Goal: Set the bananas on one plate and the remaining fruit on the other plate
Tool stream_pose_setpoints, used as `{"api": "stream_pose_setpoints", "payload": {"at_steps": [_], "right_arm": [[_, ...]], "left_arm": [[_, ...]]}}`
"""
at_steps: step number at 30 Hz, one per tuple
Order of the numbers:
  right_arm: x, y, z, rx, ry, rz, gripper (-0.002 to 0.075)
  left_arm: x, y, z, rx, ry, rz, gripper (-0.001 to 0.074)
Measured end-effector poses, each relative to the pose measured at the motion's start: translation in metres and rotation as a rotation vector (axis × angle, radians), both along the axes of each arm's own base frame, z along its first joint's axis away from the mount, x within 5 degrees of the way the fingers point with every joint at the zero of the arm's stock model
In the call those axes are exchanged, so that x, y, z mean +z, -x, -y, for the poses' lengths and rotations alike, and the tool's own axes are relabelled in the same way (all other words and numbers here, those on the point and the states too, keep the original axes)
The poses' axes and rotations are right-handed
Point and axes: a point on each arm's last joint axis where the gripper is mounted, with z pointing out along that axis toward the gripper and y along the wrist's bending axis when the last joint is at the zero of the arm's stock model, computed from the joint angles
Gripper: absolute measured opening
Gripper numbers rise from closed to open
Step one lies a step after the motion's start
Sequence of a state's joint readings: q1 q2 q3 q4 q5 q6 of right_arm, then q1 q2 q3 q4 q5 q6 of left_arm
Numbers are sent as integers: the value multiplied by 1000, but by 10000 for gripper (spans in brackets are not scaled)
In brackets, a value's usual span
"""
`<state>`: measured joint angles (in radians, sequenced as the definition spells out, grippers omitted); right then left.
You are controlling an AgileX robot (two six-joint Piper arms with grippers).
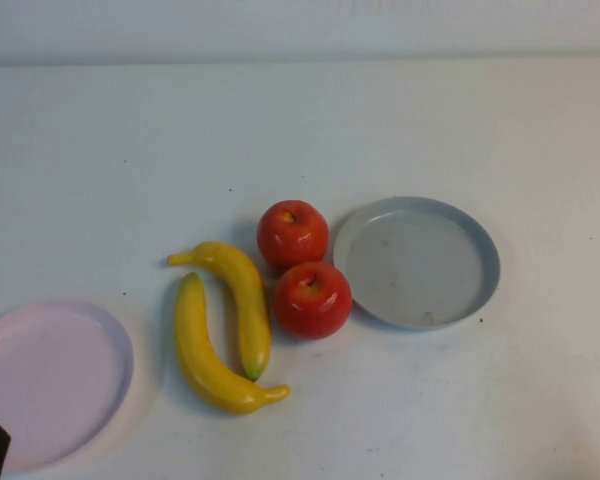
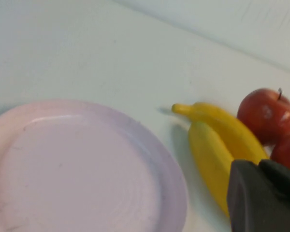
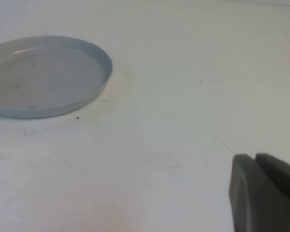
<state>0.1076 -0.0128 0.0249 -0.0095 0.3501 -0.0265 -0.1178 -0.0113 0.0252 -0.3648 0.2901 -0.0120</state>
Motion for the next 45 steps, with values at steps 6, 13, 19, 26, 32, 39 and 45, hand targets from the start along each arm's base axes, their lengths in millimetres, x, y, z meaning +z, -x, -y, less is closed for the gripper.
{"api": "stream_pose_setpoints", "payload": {"at_steps": [6,13,19,26,32,39,45], "right_arm": [[0,0,0,0,0,0,-15],[0,0,0,0,0,0,-15],[0,0,0,0,0,0,-15],[0,0,0,0,0,0,-15],[0,0,0,0,0,0,-15],[0,0,0,0,0,0,-15],[0,0,0,0,0,0,-15]], "left_arm": [[13,-2,-3,54,181,115,2],[29,-1,-2,48,268,137,1],[90,-8,12,-93,145,-27,0],[129,-52,32,-382,-175,-385,0],[136,-110,43,-556,-330,-532,-1],[137,-172,96,-718,-457,-594,-1],[128,-206,161,-798,-612,-686,-1]]}}
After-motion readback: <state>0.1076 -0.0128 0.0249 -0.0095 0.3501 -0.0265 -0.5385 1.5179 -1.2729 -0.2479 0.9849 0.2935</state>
